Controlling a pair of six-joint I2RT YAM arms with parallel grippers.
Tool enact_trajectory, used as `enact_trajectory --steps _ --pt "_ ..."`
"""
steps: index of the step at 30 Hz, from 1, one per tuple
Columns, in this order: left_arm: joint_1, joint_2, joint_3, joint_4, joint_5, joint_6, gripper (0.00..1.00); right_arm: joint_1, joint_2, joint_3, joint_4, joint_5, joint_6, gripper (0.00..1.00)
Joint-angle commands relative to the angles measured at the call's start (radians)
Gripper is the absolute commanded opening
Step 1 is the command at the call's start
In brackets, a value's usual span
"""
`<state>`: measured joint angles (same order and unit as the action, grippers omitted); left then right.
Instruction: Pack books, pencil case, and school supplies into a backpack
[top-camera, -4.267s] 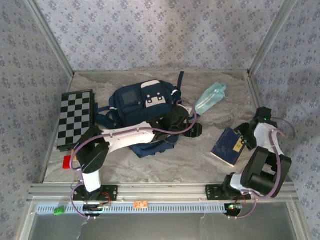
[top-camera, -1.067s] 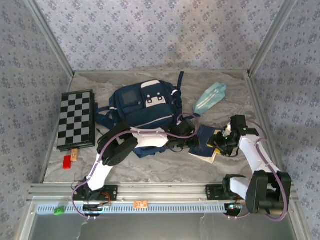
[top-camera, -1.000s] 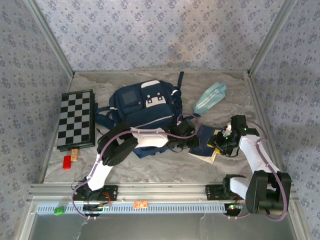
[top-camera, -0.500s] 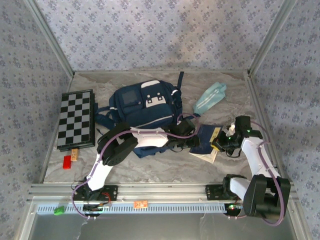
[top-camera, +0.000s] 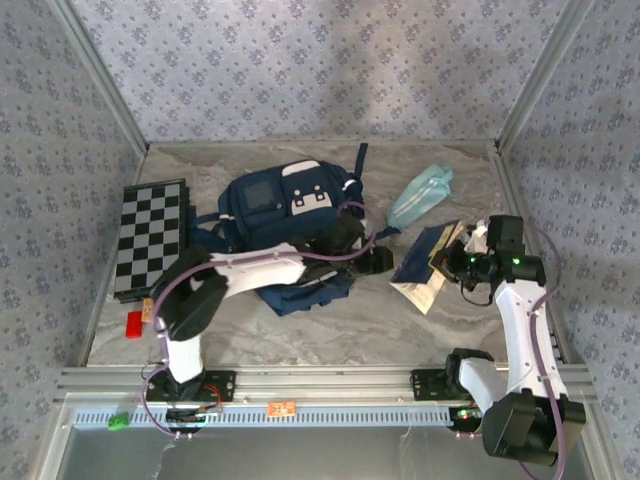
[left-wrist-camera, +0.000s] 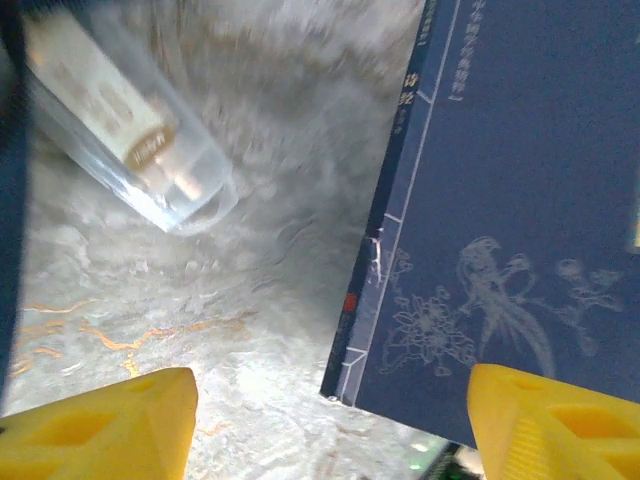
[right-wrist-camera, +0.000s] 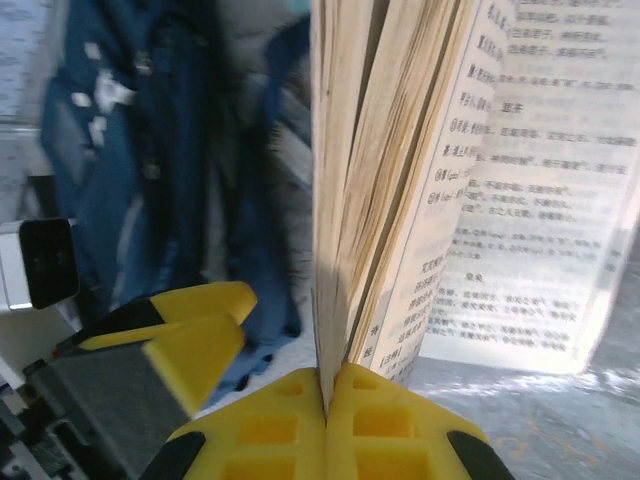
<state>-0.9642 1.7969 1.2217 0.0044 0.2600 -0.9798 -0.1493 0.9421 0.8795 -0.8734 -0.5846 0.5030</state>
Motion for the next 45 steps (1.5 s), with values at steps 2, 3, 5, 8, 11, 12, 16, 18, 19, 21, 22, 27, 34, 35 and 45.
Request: enact_trajectory --steps 2,3,5,8,11,12,16,18,19,21,22,27,34,35,45 --pt "0.087 -0.153 -0.091 0.066 0.084 0.003 0.78 0.069 0.002 0.12 0.025 -0.113 0.038 0.0" --pt "0.105 -0.181 -0.112 0.081 0.098 -0.002 0.79 0.091 0.006 0.135 0.046 -0.12 0.053 0.0" --pt "0.151 -0.236 -0.147 0.09 0.122 -0.018 0.83 0.146 0.031 0.161 0.113 -0.154 0.091 0.0" --pt "0.214 -0.291 -0.201 0.142 0.173 -0.049 0.9 0.228 0.076 0.187 0.204 -0.18 0.138 0.0" --pt "0.271 -0.319 -0.252 0.23 0.214 -0.095 0.94 0.311 0.121 0.202 0.312 -0.179 0.19 0.0" --pt "0.286 -0.326 -0.27 0.267 0.225 -0.115 0.94 0.33 0.135 0.202 0.348 -0.183 0.207 0.0" --pt "0.327 -0.327 -0.314 0.387 0.278 -0.203 0.94 0.424 0.207 0.217 0.494 -0.189 0.263 0.0" --pt "0.334 -0.331 -0.328 0.416 0.282 -0.231 0.92 0.454 0.241 0.228 0.535 -0.183 0.277 0.0" --pt "0.338 -0.334 -0.344 0.455 0.282 -0.254 0.91 0.467 0.257 0.225 0.564 -0.188 0.288 0.0" --pt "0.343 -0.342 -0.368 0.533 0.284 -0.305 0.83 0.488 0.282 0.2 0.622 -0.193 0.319 0.0" --pt "0.345 -0.344 -0.379 0.565 0.287 -0.324 0.79 0.495 0.293 0.18 0.649 -0.199 0.335 0.0" --pt "0.366 -0.371 -0.389 0.557 0.289 -0.342 0.65 0.489 0.315 0.092 0.72 -0.206 0.369 0.0" --pt "0.375 -0.412 -0.394 0.523 0.29 -0.333 0.39 0.458 0.344 0.018 0.744 -0.222 0.353 0.0" --pt "0.376 -0.415 -0.392 0.509 0.285 -0.327 0.35 0.458 0.353 0.019 0.749 -0.229 0.349 0.0" --pt "0.378 -0.396 -0.36 0.432 0.271 -0.299 0.07 0.444 0.373 0.036 0.686 -0.223 0.289 0.0"
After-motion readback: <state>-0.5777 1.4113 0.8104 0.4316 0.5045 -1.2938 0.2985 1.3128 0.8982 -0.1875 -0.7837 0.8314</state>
